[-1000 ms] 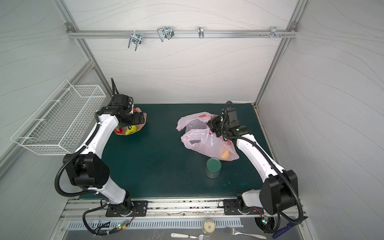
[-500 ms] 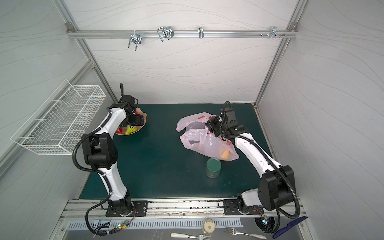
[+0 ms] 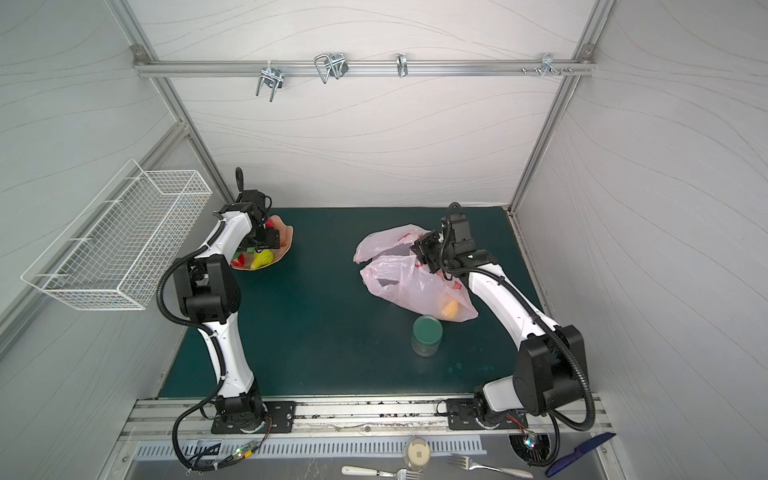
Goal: Place the fruits into the plastic bag
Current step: 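Withdraw the left gripper from the bag back toward the fruit bowl, then lower the left gripper onto the green pear in the bowl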
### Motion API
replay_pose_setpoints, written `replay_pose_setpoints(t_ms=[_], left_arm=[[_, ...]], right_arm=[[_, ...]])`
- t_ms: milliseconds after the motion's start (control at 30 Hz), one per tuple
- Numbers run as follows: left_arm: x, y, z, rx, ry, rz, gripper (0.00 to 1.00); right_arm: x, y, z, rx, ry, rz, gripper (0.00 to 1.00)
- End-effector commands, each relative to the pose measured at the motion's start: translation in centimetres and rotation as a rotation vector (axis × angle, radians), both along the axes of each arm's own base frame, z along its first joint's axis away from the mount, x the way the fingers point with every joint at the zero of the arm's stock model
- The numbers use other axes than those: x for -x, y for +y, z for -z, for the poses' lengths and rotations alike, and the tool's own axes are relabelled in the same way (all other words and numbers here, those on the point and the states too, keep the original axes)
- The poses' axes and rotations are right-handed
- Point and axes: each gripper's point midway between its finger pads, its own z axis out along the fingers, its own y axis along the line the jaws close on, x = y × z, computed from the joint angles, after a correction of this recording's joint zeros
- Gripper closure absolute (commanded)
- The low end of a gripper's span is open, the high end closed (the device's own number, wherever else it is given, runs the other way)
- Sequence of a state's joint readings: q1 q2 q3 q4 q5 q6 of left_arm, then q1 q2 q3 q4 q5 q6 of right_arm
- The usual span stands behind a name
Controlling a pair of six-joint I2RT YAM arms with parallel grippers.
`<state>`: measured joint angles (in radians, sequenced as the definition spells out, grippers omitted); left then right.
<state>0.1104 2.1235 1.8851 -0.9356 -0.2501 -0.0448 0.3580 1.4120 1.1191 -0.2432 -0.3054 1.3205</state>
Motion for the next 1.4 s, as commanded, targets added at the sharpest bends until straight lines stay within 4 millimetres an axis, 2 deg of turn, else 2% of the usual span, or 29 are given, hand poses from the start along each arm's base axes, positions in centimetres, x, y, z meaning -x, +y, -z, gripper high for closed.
replay_pose_setpoints(t_ms=[0, 267, 633, 833, 1000, 1200, 1367], left_arm=[[-0.9, 0.3, 0.5, 0.004, 0.005, -0.001, 0.11], [-1.0, 0.5, 2.4, 0.030, 0.033, -0.030, 0.14], [-0.8, -0.3, 3.6, 0.085, 0.046, -0.026, 0.20], [-0.9, -0.6, 4.0, 0.098, 0.051, -0.018, 0.27], [-0.9, -0.8, 3.8, 0.108, 0.043, -0.012, 0.37], [-1.0, -0.8, 2.5, 0.106, 0.017, -0.007, 0.51], [-0.9, -0.9, 1.0, 0.105, -0.011, 0.000, 0.55]], right_arm=[[-0.8, 0.3, -0.2, -0.029, 0.009, 0.008, 1.00], [-1.3, 0.5, -0.5, -0.028, 0.003, 0.006, 1.00], [-1.2, 0.4, -1.1, -0.018, -0.004, 0.008, 1.00], [-0.8, 0.2, -1.3, -0.011, -0.011, 0.009, 1.00], [-0.5, 0.1, -1.6, -0.009, -0.016, 0.007, 1.00], [-0.3, 0.1, -1.7, -0.010, -0.017, 0.009, 1.00], [-0.3, 0.1, -1.7, -0.011, -0.018, 0.008, 1.00]])
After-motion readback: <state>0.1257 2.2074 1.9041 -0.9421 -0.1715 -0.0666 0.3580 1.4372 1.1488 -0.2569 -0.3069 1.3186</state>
